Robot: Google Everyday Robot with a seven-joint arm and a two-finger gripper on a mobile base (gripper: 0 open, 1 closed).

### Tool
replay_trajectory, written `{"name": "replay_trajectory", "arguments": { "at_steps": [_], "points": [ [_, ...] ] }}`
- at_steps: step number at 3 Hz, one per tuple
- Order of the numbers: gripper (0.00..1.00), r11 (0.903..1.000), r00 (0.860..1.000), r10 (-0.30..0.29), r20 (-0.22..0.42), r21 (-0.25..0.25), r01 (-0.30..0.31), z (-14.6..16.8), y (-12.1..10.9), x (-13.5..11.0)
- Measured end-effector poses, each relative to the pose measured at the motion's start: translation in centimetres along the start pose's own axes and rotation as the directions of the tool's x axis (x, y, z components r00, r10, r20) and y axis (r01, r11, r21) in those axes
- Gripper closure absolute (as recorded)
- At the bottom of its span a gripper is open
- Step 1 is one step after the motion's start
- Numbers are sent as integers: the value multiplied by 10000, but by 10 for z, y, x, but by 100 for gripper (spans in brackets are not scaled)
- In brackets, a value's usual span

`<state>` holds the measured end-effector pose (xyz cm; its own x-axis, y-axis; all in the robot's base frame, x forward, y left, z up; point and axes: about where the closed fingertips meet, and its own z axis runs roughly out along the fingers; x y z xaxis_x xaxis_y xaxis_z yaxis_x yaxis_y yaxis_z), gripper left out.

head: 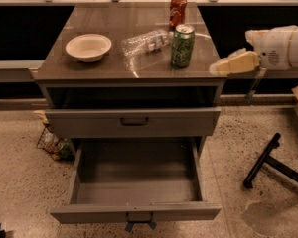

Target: Place green can into middle drawer

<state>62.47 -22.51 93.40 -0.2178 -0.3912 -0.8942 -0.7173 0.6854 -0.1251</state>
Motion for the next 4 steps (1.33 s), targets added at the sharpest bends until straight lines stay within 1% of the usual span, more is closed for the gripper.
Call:
{"name": "replay_trajectory", "arguments": {
  "at_steps": [1, 2, 3, 4],
  "points": [
    [0, 9989, 9977, 253, 624, -417, -227, 58, -20, -21],
    [0, 9989, 9976, 201, 657, -445, -172, 60, -19, -24],
    [0, 10000, 9984, -46, 555, -16, 47, 48, -23, -28],
    [0, 9995, 9933, -314, 1112, 123, 302, 67, -21, -32]
  ]
}}
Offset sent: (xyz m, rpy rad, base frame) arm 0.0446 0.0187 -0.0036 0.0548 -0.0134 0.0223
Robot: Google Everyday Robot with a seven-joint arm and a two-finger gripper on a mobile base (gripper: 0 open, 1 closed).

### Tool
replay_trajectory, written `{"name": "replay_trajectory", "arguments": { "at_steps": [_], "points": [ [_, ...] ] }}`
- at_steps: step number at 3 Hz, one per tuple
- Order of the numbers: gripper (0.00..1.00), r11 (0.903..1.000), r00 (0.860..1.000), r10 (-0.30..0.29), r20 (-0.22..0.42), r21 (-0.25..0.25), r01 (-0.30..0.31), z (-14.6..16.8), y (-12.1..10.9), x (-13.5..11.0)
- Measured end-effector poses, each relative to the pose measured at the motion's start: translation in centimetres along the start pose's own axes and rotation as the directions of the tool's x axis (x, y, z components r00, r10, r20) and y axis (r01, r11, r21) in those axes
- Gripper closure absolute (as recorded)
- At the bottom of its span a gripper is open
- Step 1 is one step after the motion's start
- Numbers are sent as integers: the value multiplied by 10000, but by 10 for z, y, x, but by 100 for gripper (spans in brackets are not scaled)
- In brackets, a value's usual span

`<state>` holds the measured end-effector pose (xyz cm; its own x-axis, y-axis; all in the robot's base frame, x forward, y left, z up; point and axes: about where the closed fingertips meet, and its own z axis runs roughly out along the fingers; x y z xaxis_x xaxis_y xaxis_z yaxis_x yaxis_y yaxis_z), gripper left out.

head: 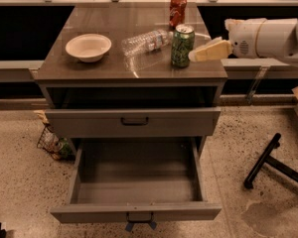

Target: Place green can into middle drawer

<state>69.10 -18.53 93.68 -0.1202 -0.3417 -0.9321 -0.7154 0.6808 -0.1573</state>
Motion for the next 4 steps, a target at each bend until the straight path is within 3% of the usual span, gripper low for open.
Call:
{"name": "replay_trajectory", "arguments": {
  "at_steps": [1, 3, 4],
  "points": [
    [0, 9999, 9992, -131, 389, -95, 135, 26, 10, 4],
    [0, 9956, 9930, -218, 1160, -877, 322, 79, 33, 2],
    [16, 9916, 9855, -221, 1683, -1223, 431, 96, 39, -10]
  ]
}}
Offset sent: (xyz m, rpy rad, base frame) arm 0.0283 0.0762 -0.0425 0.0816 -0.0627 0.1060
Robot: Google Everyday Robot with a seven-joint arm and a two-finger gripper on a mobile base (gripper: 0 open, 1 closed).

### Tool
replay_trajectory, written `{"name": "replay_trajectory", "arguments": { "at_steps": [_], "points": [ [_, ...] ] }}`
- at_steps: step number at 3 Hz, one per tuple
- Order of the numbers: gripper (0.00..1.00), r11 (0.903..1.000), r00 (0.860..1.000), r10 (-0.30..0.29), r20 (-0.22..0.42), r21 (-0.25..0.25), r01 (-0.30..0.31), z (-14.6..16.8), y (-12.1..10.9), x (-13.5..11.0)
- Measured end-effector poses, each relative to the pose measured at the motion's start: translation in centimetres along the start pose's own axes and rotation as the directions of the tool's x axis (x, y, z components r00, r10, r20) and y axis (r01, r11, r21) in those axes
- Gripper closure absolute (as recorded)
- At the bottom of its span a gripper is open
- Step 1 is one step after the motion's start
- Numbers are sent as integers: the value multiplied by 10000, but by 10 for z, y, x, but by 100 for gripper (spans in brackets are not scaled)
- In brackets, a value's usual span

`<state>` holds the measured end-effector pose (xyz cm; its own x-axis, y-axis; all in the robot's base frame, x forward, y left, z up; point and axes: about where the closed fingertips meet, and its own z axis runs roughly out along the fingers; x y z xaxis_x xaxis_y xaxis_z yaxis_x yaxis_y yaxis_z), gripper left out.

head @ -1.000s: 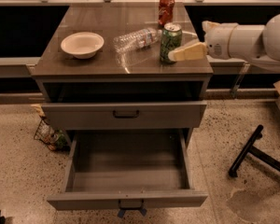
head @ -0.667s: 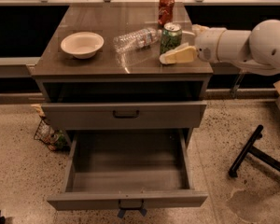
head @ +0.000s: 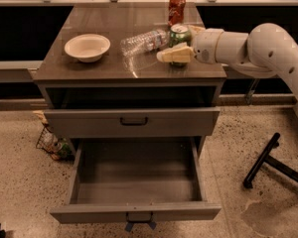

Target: Place green can into middle drawer

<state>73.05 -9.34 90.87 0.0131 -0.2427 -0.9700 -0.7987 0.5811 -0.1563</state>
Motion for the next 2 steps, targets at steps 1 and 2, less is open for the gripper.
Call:
{"name": "replay_trajectory", "arguments": {
  "at_steps": [1, 2],
  "points": [
    [40, 9998, 9989, 145, 446, -167, -137, 7, 4, -4],
    [64, 9980, 9975, 505, 499, -414, -485, 5, 8, 8]
  ]
}}
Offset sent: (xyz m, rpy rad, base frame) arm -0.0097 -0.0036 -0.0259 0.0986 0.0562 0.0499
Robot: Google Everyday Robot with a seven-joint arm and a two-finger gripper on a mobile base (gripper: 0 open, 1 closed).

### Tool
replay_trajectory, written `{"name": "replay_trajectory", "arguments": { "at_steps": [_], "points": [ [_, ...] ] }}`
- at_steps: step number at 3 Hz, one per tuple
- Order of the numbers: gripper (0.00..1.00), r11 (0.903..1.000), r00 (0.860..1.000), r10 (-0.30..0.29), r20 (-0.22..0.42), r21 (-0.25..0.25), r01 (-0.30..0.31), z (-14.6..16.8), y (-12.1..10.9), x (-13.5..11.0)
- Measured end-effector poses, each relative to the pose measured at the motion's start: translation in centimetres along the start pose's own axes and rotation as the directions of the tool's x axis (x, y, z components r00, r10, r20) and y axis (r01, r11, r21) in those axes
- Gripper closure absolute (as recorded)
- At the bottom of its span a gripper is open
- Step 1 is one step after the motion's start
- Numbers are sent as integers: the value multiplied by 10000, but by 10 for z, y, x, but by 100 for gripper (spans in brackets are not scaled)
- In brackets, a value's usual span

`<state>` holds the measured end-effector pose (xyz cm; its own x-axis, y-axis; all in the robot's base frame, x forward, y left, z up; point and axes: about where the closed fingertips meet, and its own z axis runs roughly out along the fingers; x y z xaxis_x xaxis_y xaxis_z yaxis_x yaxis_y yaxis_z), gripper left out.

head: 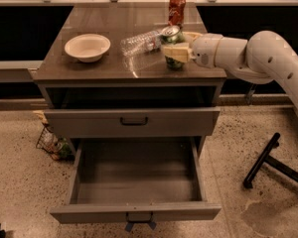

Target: Place green can into middle drawer

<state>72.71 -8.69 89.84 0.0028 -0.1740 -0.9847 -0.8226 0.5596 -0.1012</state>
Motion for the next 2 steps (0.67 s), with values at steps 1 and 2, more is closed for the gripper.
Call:
{"name": "replay_trajectory", "arguments": {
  "at_steps": [1, 2],
  "points": [
    [86, 9972, 9982, 551, 217, -514, -539, -5, 13, -3],
    [100, 9856, 9961, 874, 99, -1465, -850, -24, 38, -26]
  ]
}}
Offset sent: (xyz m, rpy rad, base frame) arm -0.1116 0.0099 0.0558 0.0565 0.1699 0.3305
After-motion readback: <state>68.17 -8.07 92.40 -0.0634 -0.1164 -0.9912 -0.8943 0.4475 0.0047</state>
